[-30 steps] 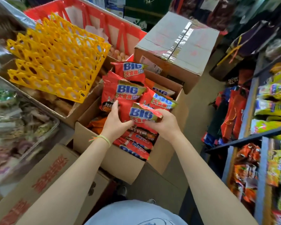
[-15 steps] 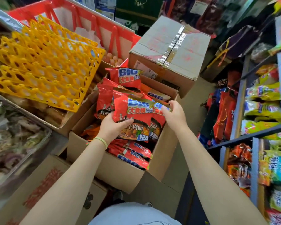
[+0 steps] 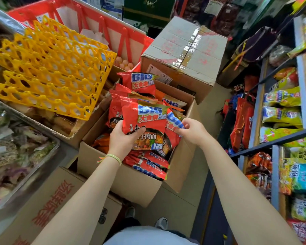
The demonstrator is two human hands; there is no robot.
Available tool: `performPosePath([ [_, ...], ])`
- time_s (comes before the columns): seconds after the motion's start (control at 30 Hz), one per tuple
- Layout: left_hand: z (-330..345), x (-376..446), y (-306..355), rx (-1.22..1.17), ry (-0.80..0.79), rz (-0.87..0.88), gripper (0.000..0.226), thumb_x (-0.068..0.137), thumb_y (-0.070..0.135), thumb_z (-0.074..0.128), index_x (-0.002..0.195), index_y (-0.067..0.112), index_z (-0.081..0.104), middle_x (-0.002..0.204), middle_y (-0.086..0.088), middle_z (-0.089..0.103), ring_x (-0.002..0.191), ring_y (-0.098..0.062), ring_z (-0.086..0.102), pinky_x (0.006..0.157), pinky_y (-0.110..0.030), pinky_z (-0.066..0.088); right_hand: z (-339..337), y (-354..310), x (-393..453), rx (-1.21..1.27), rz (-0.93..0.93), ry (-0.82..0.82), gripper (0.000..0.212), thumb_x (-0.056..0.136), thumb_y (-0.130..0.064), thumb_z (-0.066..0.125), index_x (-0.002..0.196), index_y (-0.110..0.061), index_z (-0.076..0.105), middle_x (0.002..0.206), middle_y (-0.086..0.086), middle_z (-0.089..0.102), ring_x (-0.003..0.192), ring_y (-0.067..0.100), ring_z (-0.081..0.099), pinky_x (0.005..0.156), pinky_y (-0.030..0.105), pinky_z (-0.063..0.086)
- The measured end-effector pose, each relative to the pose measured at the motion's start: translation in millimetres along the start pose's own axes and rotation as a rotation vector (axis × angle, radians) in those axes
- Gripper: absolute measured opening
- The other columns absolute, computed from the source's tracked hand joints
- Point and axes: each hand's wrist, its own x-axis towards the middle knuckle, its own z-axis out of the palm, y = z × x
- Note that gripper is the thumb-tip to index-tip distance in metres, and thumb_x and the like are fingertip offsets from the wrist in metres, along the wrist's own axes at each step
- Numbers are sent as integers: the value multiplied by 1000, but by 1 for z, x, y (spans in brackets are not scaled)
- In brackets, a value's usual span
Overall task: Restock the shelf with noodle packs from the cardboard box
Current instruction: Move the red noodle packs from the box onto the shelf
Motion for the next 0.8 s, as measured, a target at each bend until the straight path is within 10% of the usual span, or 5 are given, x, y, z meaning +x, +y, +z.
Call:
performPosePath([
  [0.3, 40, -17, 15, -214, -46, 52, 46, 78, 47, 81, 115, 30, 59, 110, 6, 71, 101, -11, 70, 84, -38, 60, -39, 41, -79, 594, -139, 454, 14, 96, -34, 64, 94, -20, 60, 98, 2, 70, 89, 13, 68, 74, 32, 57],
  [0.63, 132, -121, 66, -11, -484, 241, 33, 83, 38, 78, 106, 21, 64, 98, 4, 72, 92, -13, 70, 78, -30, 57, -93, 125, -298, 720, -109, 756, 28, 92, -17, 66, 112, -36, 64, 110, 20, 65, 86, 17, 64, 70, 28, 54],
  [0.8, 163, -263, 73, 80, -781, 382, 23, 83, 38, 77, 98, 26, 63, 93, 9, 71, 84, -6, 68, 72, -24, 54, -62, 164, -467, 914, -32, 982, 26, 95, -10, 61, 96, -33, 71, 91, 0, 68, 77, 13, 70, 66, 28, 57],
])
